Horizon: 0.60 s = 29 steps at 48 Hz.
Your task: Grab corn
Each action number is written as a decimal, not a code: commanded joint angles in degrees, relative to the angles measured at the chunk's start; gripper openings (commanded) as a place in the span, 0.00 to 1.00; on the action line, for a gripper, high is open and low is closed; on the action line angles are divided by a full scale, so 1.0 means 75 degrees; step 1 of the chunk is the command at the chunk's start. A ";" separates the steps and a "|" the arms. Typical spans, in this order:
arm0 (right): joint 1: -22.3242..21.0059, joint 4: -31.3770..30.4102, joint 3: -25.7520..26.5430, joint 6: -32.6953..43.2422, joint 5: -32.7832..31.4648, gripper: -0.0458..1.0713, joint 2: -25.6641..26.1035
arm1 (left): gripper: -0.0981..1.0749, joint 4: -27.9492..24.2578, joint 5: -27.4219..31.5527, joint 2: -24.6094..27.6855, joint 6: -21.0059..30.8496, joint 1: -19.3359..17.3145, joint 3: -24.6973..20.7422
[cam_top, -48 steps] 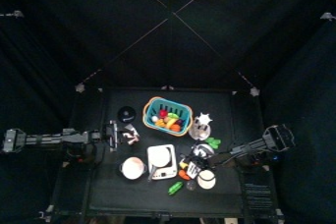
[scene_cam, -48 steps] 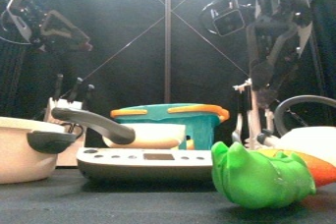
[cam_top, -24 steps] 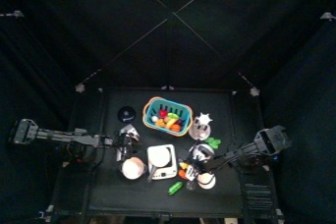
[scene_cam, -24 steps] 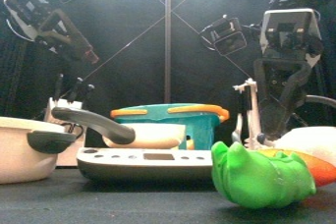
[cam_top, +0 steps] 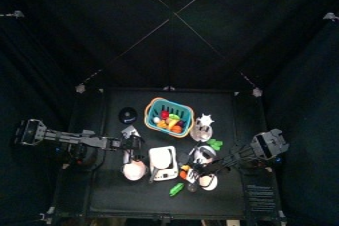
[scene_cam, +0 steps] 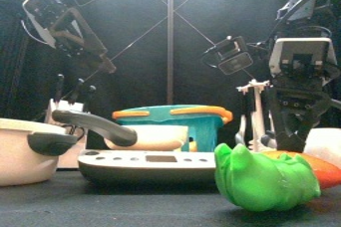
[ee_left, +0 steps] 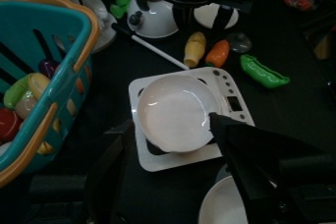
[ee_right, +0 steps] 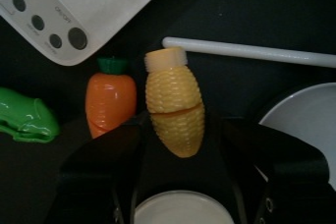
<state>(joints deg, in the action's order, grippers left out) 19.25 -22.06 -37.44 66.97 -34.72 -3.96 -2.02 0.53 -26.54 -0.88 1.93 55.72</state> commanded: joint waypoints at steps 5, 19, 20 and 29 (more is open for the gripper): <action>0.0023 0.0023 0.0094 0.0000 0.0023 0.80 0.0059 | 0.90 -0.0012 -0.0023 -0.0012 0.0000 -0.0129 -0.0187; 0.0023 -0.0012 0.0129 0.0000 0.0117 0.79 -0.0059 | 0.90 0.0000 -0.0023 -0.0012 0.0012 -0.0422 -0.0105; 0.0023 -0.0012 0.0141 0.0000 0.0117 0.79 -0.0059 | 0.90 0.0000 -0.0023 -0.0012 0.0012 -0.0422 -0.0094; 0.0023 -0.0012 0.0176 0.0000 0.0094 0.65 -0.0059 | 0.90 0.0000 -0.0023 -0.0023 0.0012 -0.0480 -0.0070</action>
<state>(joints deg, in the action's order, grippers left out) 19.34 -22.06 -37.27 66.97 -34.01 -5.27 -2.02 0.53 -26.54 -0.88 -1.41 55.90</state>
